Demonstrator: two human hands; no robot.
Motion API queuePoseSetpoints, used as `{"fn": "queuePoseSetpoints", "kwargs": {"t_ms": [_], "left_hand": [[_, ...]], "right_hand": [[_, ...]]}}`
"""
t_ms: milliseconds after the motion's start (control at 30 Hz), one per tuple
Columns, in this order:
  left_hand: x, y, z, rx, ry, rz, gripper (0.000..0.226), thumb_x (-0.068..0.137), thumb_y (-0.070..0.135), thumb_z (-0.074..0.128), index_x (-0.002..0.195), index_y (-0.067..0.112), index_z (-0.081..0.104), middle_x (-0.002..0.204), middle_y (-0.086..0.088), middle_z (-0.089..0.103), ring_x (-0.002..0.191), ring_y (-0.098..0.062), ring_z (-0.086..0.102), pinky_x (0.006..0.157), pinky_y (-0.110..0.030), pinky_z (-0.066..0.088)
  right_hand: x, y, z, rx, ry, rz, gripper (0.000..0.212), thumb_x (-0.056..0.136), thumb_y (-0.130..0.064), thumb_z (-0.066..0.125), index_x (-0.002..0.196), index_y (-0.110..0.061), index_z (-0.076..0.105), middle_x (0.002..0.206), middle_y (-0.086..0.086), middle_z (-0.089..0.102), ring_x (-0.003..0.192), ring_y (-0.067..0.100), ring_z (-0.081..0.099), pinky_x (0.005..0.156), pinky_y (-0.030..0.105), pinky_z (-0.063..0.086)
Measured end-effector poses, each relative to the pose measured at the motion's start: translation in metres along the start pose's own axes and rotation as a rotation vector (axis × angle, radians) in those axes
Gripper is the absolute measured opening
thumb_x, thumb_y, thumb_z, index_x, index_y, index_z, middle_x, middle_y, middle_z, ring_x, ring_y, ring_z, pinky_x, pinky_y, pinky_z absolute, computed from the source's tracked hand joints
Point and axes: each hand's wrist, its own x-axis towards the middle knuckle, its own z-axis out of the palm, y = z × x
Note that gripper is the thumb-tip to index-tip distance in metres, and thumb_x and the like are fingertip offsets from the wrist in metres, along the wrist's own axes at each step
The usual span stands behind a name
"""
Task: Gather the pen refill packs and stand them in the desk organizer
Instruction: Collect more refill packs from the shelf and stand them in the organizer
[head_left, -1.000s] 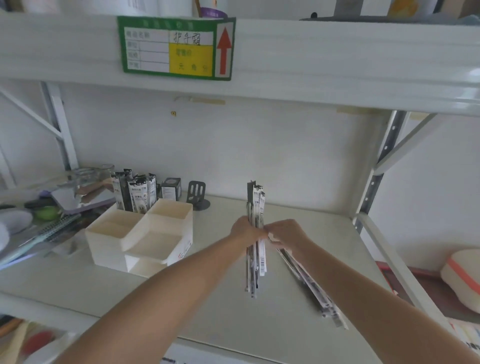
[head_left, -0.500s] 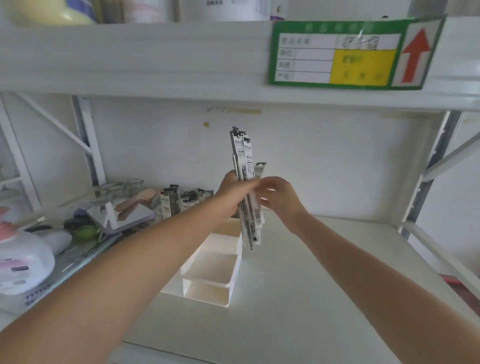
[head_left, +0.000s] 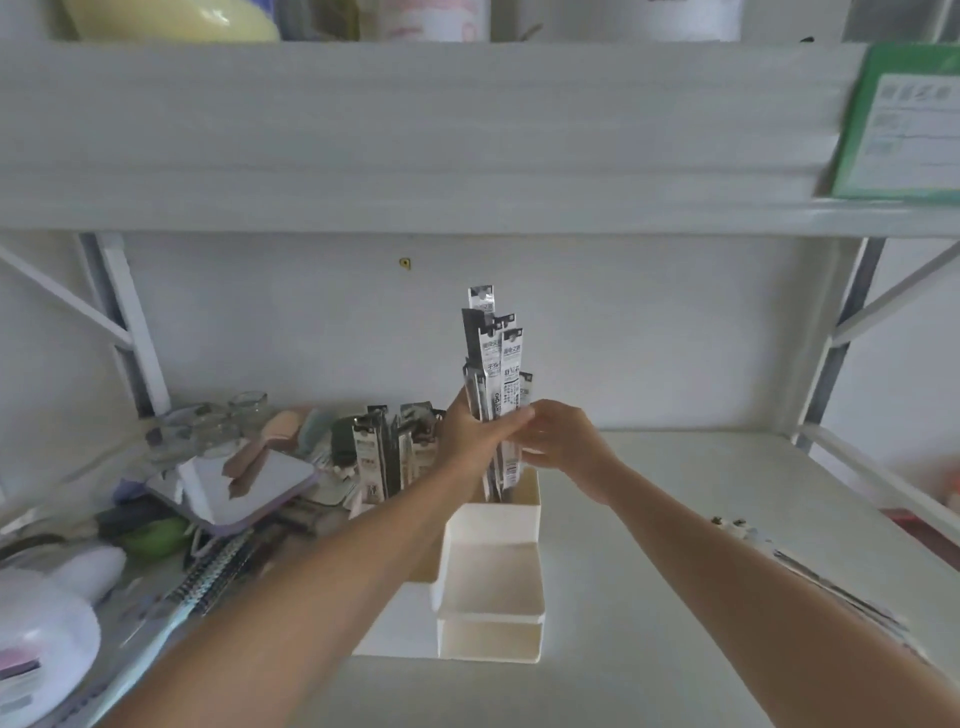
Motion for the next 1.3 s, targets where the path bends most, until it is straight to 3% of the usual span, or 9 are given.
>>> {"fn": "queuePoseSetpoints", "kwargs": {"t_ms": [200, 400, 533, 667, 900, 1033, 1100, 1200, 1300], "left_hand": [[-0.004, -0.006, -0.007, -0.060, -0.055, 0.052, 0.030, 0.071, 0.013, 0.078, 0.098, 0.014, 0.064, 0.085, 0.000, 0.071, 0.081, -0.018, 0.069, 0.078, -0.029, 0.055], [-0.006, -0.013, -0.008, -0.013, -0.035, 0.063, 0.021, 0.072, 0.010, 0.077, 0.087, 0.019, 0.065, 0.078, 0.003, 0.070, 0.075, -0.016, 0.069, 0.075, -0.028, 0.057], [-0.001, -0.015, -0.022, 0.210, -0.059, 0.090, 0.014, 0.078, 0.026, 0.071, 0.072, 0.019, 0.061, 0.062, 0.003, 0.060, 0.050, -0.005, 0.058, 0.043, -0.005, 0.044], [-0.001, -0.021, -0.031, 0.228, 0.008, 0.125, 0.014, 0.079, 0.027, 0.070, 0.070, 0.020, 0.062, 0.068, -0.016, 0.066, 0.062, -0.019, 0.062, 0.055, -0.022, 0.049], [-0.002, -0.018, -0.028, 0.138, -0.007, 0.065, 0.026, 0.073, 0.025, 0.076, 0.061, 0.012, 0.057, 0.033, 0.011, 0.052, 0.029, 0.002, 0.044, 0.037, -0.012, 0.035], [-0.005, -0.019, -0.030, 0.225, -0.099, 0.003, 0.031, 0.068, 0.037, 0.077, 0.061, 0.016, 0.055, 0.044, 0.007, 0.051, 0.035, -0.011, 0.045, 0.041, -0.020, 0.037], [-0.009, -0.020, -0.028, 0.312, -0.227, -0.033, 0.017, 0.076, 0.026, 0.073, 0.090, 0.018, 0.068, 0.073, 0.005, 0.070, 0.054, -0.004, 0.061, 0.052, -0.015, 0.048], [-0.023, -0.006, -0.033, 0.388, -0.236, -0.021, 0.041, 0.075, 0.024, 0.074, 0.115, 0.018, 0.065, 0.105, 0.002, 0.071, 0.097, -0.018, 0.067, 0.090, -0.030, 0.053], [-0.021, -0.002, -0.036, 0.394, -0.217, -0.050, 0.051, 0.064, 0.037, 0.081, 0.111, 0.024, 0.065, 0.109, 0.007, 0.068, 0.109, -0.019, 0.062, 0.100, -0.037, 0.047]], "right_hand": [[-0.005, -0.003, -0.009, -0.169, -0.058, -0.048, 0.017, 0.083, -0.009, 0.066, 0.074, -0.019, 0.056, 0.084, 0.000, 0.063, 0.080, 0.011, 0.062, 0.066, 0.017, 0.056], [-0.003, 0.001, -0.005, -0.264, -0.010, -0.066, 0.029, 0.080, -0.010, 0.067, 0.062, -0.022, 0.049, 0.068, -0.010, 0.058, 0.074, 0.020, 0.055, 0.073, 0.032, 0.051], [0.000, 0.000, 0.001, -0.312, -0.032, -0.086, 0.030, 0.079, -0.008, 0.067, 0.062, -0.028, 0.051, 0.067, -0.011, 0.058, 0.063, 0.016, 0.054, 0.064, 0.027, 0.048], [0.000, 0.000, 0.011, -0.317, -0.045, -0.104, 0.031, 0.078, -0.004, 0.064, 0.069, -0.033, 0.055, 0.069, -0.013, 0.058, 0.056, 0.010, 0.053, 0.054, 0.016, 0.045], [-0.001, 0.000, 0.011, -0.327, 0.000, -0.097, 0.013, 0.082, -0.008, 0.063, 0.083, -0.020, 0.057, 0.076, -0.012, 0.059, 0.056, 0.012, 0.053, 0.054, 0.019, 0.046], [-0.006, 0.005, 0.006, -0.443, -0.045, -0.068, 0.017, 0.082, -0.014, 0.066, 0.098, -0.011, 0.066, 0.098, 0.006, 0.070, 0.082, 0.023, 0.066, 0.082, 0.035, 0.056], [-0.010, 0.010, 0.007, -0.531, -0.069, -0.058, 0.026, 0.081, -0.010, 0.065, 0.107, -0.005, 0.066, 0.107, 0.014, 0.071, 0.088, 0.021, 0.064, 0.088, 0.036, 0.052], [-0.024, 0.006, 0.013, -0.557, -0.082, -0.102, 0.028, 0.081, -0.008, 0.065, 0.109, -0.003, 0.067, 0.107, 0.015, 0.071, 0.092, 0.021, 0.064, 0.081, 0.027, 0.048], [-0.024, 0.003, 0.012, -0.608, -0.067, -0.078, 0.028, 0.082, -0.015, 0.065, 0.108, -0.003, 0.066, 0.094, 0.007, 0.065, 0.086, 0.016, 0.055, 0.060, 0.013, 0.037]]}}
